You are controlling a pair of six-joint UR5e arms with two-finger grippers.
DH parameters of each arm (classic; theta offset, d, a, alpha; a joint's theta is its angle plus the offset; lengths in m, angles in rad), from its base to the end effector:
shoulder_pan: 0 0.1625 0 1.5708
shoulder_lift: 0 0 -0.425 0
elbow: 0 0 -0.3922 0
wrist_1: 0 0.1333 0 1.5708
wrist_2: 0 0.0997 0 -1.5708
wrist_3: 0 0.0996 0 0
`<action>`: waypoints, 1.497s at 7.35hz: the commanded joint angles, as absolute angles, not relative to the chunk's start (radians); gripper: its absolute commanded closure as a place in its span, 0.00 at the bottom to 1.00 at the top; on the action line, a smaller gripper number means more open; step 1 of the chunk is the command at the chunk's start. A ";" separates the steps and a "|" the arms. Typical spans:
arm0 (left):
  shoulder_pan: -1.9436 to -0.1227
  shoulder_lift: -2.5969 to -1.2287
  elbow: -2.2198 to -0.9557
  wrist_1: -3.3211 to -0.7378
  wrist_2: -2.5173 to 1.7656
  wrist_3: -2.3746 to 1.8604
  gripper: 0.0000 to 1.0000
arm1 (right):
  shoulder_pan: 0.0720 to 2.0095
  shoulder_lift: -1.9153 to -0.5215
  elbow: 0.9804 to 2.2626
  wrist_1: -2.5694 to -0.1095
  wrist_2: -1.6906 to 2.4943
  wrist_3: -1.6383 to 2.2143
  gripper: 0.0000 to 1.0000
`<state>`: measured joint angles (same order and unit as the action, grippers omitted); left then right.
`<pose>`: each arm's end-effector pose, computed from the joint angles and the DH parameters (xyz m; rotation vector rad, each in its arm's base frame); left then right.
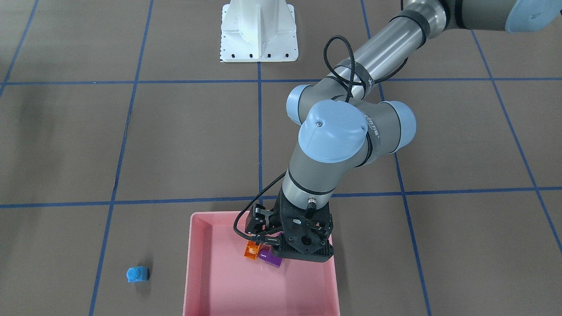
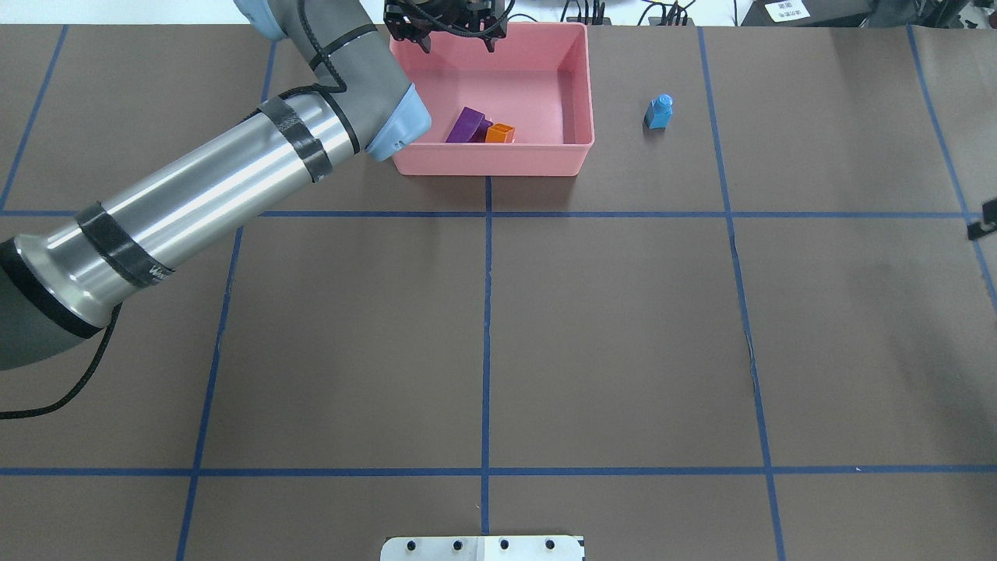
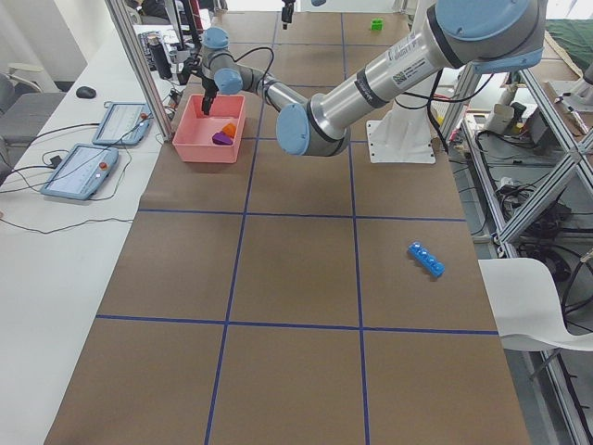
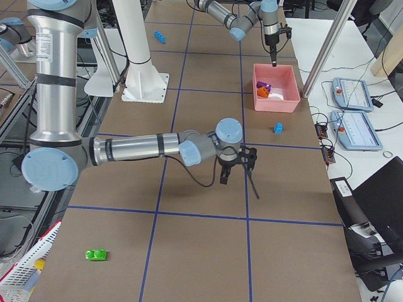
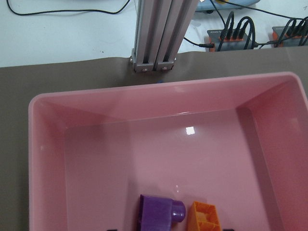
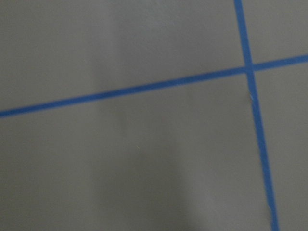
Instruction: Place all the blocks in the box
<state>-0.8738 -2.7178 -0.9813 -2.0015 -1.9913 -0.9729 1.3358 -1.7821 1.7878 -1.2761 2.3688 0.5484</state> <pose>0.4752 -0.7120 0.0965 0.3667 0.9782 -0.0426 -0.0372 -0.4218 0.6127 -0.0396 -0.8410 0.1749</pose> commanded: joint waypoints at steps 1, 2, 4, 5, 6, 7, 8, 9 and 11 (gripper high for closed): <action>-0.874 -2.698 -1.176 -1.733 -1.994 -0.970 0.00 | 1.418 -2.097 1.833 -1.272 2.364 0.232 0.00; -0.871 -2.625 -1.306 -1.671 -1.996 -0.969 0.00 | 1.464 -2.196 1.829 -1.272 2.340 0.092 0.00; -0.859 -2.362 -1.611 -1.663 -1.997 -0.969 0.00 | 1.515 -2.334 1.798 -1.267 2.272 -0.065 0.00; -0.835 -2.271 -1.729 -1.637 -1.997 -0.969 0.00 | 1.550 -2.365 1.749 -1.267 2.272 -0.139 0.00; -0.815 -2.217 -1.809 -1.603 -1.991 -0.968 0.00 | 1.595 -2.367 1.661 -1.267 2.273 -0.229 0.00; -0.787 -2.176 -1.837 -1.601 -1.982 -0.968 0.00 | 1.620 -2.365 1.617 -1.267 2.273 -0.276 0.00; -0.775 -2.155 -1.854 -1.601 -1.980 -0.971 0.00 | 1.621 -2.365 1.571 -1.247 2.272 -0.290 0.00; -0.753 -2.122 -1.897 -1.601 -1.955 -0.973 0.00 | 1.621 -2.356 1.498 -1.141 2.269 -0.281 0.00; -0.738 -2.062 -1.957 -1.600 -1.936 -0.973 0.00 | 1.621 -2.321 1.450 -1.078 2.273 -0.258 0.01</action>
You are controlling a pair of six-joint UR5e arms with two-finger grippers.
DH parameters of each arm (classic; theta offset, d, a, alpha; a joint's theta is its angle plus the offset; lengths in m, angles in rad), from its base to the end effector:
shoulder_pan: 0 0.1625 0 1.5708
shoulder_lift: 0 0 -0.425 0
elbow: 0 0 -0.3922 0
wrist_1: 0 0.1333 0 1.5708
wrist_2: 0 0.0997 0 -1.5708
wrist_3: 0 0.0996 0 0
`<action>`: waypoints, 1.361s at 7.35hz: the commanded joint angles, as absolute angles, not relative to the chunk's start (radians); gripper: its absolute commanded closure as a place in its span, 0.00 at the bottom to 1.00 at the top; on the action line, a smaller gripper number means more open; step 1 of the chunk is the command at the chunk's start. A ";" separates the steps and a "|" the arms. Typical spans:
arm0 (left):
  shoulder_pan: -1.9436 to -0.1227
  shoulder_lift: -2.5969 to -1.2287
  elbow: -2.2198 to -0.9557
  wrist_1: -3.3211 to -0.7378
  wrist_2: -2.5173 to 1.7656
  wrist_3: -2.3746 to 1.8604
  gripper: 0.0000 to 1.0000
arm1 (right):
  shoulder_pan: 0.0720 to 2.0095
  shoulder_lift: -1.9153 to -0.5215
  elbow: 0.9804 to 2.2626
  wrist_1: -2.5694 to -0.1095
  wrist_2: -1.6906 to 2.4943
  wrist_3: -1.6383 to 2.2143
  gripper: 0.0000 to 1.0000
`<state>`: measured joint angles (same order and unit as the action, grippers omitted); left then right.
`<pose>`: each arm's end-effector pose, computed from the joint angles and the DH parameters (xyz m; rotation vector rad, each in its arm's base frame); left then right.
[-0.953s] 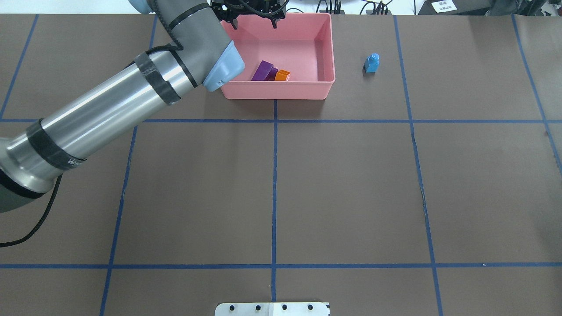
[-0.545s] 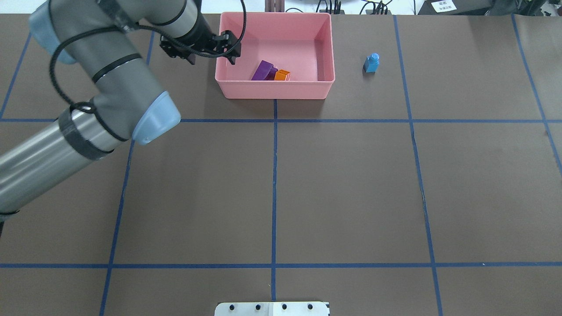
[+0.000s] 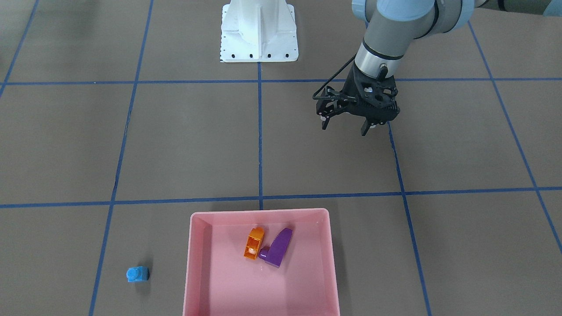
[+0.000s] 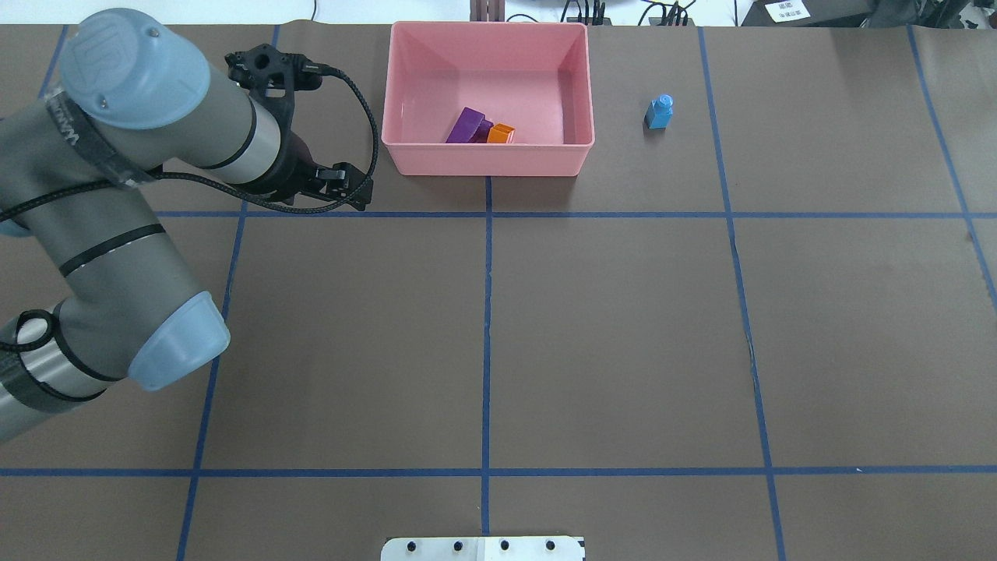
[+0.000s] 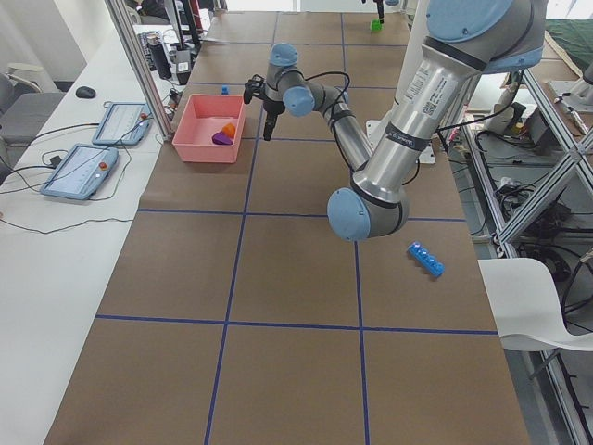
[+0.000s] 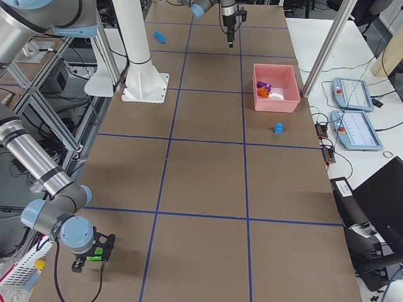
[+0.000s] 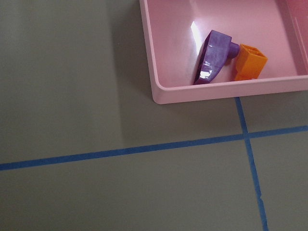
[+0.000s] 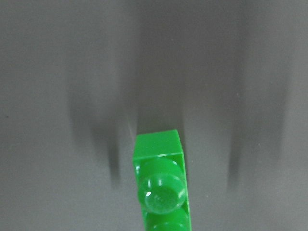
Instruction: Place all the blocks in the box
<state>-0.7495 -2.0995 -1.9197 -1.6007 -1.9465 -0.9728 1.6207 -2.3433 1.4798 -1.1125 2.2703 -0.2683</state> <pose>0.3729 -0.4792 0.2063 0.2859 0.9174 0.0308 0.0701 -0.0163 0.8743 -0.2741 -0.7421 -0.0652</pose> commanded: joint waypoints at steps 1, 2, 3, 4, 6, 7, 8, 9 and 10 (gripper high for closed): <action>-0.735 -2.015 -1.992 -1.600 -1.936 -0.970 0.00 | 1.621 -2.301 1.413 -1.075 2.284 -0.253 0.02; -0.717 -1.952 -2.034 -1.597 -1.934 -0.969 0.00 | 1.621 -2.296 1.405 -1.077 2.318 -0.253 0.11; -0.698 -1.894 -2.081 -1.597 -1.936 -0.969 0.00 | 1.620 -2.293 1.398 -1.078 2.377 -0.247 0.17; -0.683 -1.843 -2.123 -1.597 -1.936 -0.969 0.00 | 1.621 -2.293 1.384 -1.078 2.399 -0.245 0.26; -0.648 -1.696 -2.181 -1.597 -1.939 -0.969 0.00 | 1.621 -2.295 1.373 -1.072 2.401 -0.250 1.00; -0.609 -1.572 -2.228 -1.598 -1.950 -0.968 0.00 | 1.621 -2.295 1.396 -1.068 2.413 -0.253 1.00; -0.560 -1.490 -2.284 -1.615 -1.951 -0.966 0.01 | 1.623 -2.296 1.458 -1.069 2.451 -0.239 1.00; -0.501 -1.479 -2.301 -1.615 -1.950 -0.966 0.01 | 1.623 -2.295 1.529 -1.074 2.453 -0.200 1.00; -0.461 -1.427 -2.312 -1.620 -1.942 -0.886 0.01 | 1.620 -2.290 1.634 -1.089 2.453 -0.098 1.00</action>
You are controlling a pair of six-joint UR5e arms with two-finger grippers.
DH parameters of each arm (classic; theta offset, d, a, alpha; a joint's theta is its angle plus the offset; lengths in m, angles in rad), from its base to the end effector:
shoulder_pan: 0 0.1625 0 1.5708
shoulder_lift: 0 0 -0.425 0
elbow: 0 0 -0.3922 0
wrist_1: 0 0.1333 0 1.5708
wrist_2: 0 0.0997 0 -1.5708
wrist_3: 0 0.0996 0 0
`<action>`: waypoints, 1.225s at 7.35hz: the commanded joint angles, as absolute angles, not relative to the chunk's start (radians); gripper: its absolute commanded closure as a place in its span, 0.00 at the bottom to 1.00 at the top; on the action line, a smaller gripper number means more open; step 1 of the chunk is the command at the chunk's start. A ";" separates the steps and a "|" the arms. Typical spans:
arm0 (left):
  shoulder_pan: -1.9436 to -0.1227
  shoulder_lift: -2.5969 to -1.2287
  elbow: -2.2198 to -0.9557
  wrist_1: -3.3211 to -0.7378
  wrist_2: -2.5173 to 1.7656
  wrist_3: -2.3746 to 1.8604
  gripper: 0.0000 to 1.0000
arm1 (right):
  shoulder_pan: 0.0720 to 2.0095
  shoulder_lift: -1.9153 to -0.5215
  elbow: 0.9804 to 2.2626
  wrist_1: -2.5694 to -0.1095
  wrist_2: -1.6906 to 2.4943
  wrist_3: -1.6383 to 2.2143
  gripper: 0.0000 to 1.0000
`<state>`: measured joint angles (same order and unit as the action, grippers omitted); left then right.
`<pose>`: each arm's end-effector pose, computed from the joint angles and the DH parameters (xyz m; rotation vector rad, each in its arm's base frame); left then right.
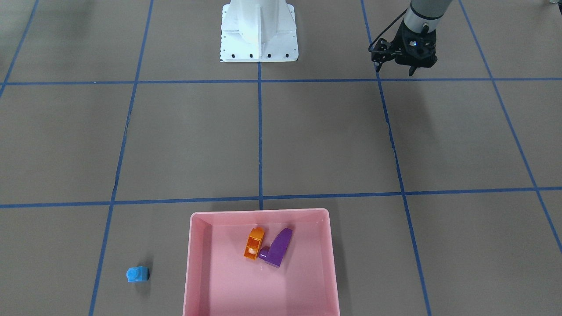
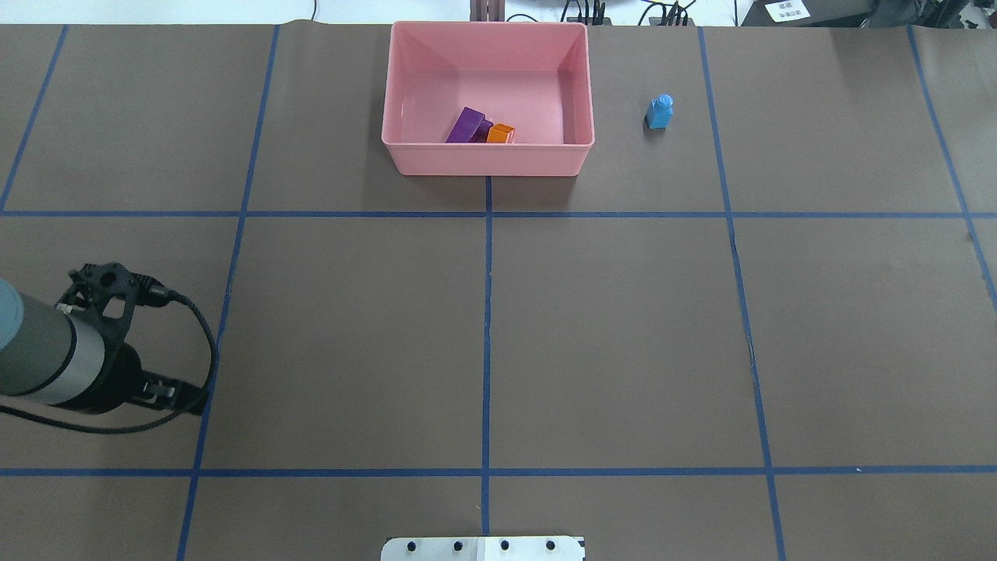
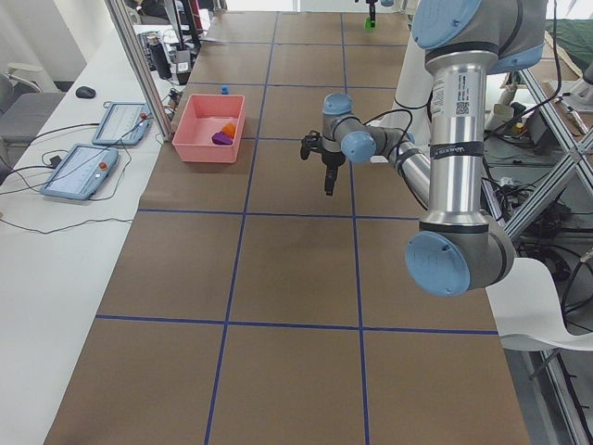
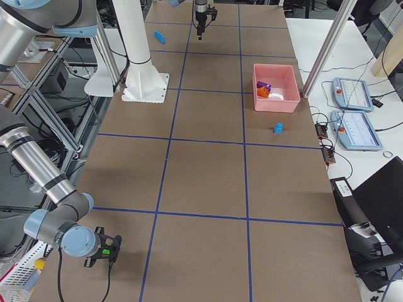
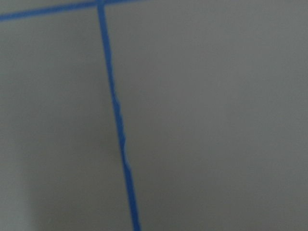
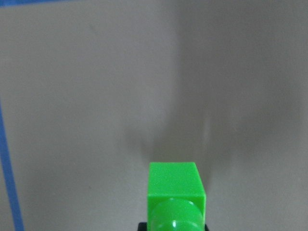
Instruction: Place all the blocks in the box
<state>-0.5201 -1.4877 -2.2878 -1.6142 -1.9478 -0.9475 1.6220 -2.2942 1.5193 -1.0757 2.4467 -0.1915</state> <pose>0.3134 -0.2908 0.3634 0.0574 0.7600 0.2258 0.0607 -0.0741 0.8443 -0.1543 -0.8947 -0.0080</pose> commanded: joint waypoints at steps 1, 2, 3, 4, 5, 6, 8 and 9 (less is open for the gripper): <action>-0.459 -1.375 -2.322 -1.620 -1.941 -0.779 0.01 | 1.618 -2.226 1.737 -1.167 2.454 0.017 1.00; -0.437 -1.327 -2.319 -1.627 -1.936 -0.761 0.01 | 1.600 -2.132 1.802 -1.260 2.486 0.097 1.00; -0.408 -1.281 -2.321 -1.682 -1.910 -0.759 0.01 | 1.551 -2.021 1.833 -1.311 2.541 0.217 1.00; -0.332 -1.200 -2.321 -1.757 -1.886 -0.768 0.01 | 1.479 -1.912 1.870 -1.313 2.545 0.405 1.00; -0.266 -1.148 -2.319 -1.785 -1.867 -0.776 0.01 | 1.403 -1.782 1.876 -1.315 2.537 0.566 1.00; -0.145 -1.135 -2.316 -1.810 -1.777 -0.866 0.01 | 1.326 -1.644 1.872 -1.316 2.527 0.727 1.00; 0.029 -1.134 -2.312 -1.822 -1.699 -0.976 0.01 | 1.206 -1.406 1.862 -1.377 2.484 0.942 1.00; 0.075 -1.134 -2.309 -1.822 -1.684 -0.980 0.01 | 1.133 -1.232 1.850 -1.516 2.394 1.036 1.00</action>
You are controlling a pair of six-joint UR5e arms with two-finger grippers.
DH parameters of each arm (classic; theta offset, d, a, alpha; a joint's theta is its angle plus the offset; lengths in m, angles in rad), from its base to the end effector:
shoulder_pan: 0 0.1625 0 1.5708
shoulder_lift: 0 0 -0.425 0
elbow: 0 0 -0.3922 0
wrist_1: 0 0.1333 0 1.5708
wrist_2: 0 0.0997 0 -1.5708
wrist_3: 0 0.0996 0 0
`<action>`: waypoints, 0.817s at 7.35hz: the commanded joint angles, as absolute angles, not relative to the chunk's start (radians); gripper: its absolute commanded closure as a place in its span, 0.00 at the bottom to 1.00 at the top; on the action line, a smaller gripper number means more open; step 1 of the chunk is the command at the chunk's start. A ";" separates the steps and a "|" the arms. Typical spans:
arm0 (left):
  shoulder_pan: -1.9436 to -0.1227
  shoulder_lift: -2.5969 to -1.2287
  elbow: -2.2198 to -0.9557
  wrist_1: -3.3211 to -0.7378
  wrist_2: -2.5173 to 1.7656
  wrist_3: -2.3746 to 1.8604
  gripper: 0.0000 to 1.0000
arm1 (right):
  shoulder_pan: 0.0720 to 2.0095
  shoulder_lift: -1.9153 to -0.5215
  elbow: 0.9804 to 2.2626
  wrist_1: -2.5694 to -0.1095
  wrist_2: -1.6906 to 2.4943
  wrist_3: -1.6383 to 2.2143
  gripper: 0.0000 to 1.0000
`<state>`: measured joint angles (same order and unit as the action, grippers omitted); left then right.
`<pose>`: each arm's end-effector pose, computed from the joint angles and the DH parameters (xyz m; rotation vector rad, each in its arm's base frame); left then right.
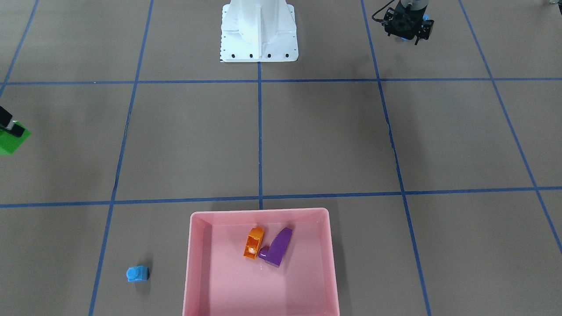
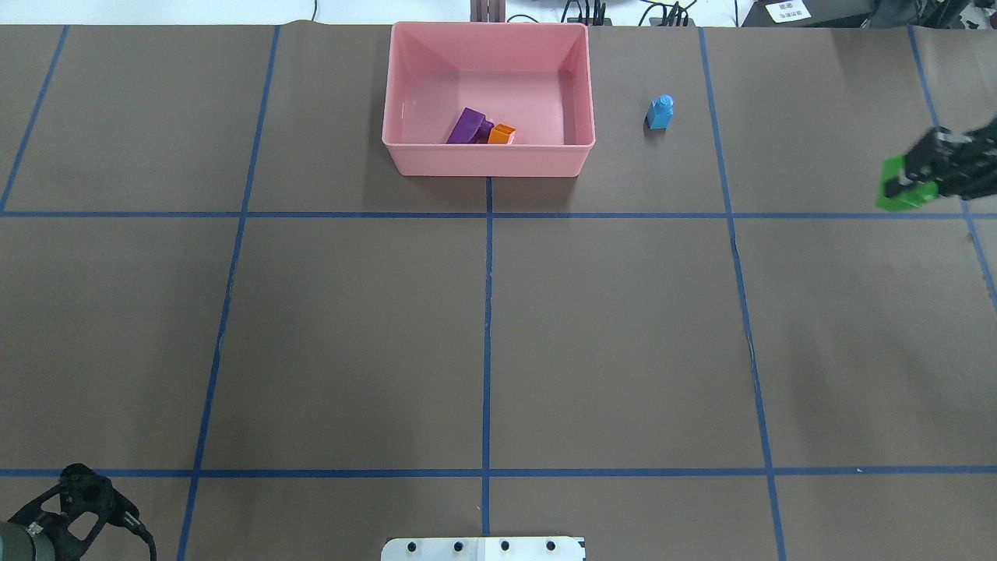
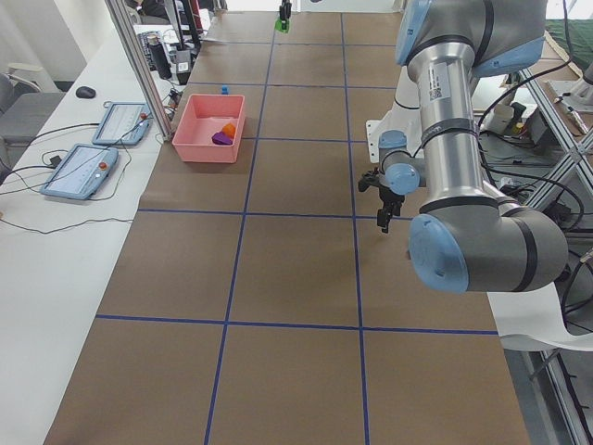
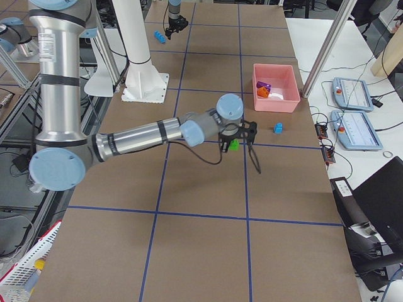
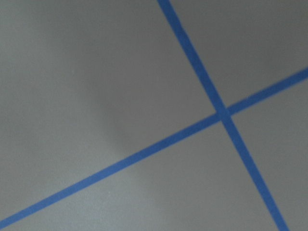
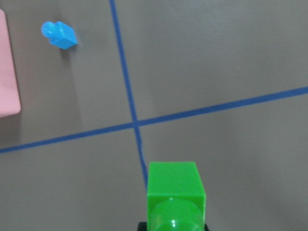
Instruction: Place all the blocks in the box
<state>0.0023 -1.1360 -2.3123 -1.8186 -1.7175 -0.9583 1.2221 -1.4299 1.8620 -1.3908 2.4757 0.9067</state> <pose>0.3318 -0.1180 0.4608 0.0305 0.5810 0.6384 -0.1304 -0.5195 0.4121 -0.0535 -1.0419 0.2299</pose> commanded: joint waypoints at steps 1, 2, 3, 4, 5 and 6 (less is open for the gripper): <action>0.107 -1.132 -2.304 -1.824 -1.677 -0.997 0.01 | 1.052 -1.013 1.763 -1.616 2.341 1.136 1.00; 0.144 -1.123 -2.303 -1.866 -1.623 -1.034 0.01 | 1.005 -0.826 1.605 -1.629 2.298 1.235 1.00; 0.197 -1.077 -2.298 -1.908 -1.605 -1.063 0.01 | 0.961 -0.722 1.482 -1.621 2.249 1.282 1.00; 0.204 -1.053 -2.298 -1.919 -1.602 -1.065 0.01 | 0.937 -0.595 1.310 -1.570 2.185 1.316 1.00; 0.216 -1.051 -2.298 -1.925 -1.601 -1.066 0.01 | 0.919 -0.486 1.107 -1.422 2.175 1.409 1.00; 0.231 -1.049 -2.298 -1.925 -1.600 -1.081 0.01 | 0.902 -0.471 1.015 -1.279 2.133 1.480 1.00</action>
<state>0.2117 -1.0560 -2.2983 -1.9193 -1.6032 -1.0668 0.9275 -0.5441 1.1859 -1.4485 2.1807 1.3838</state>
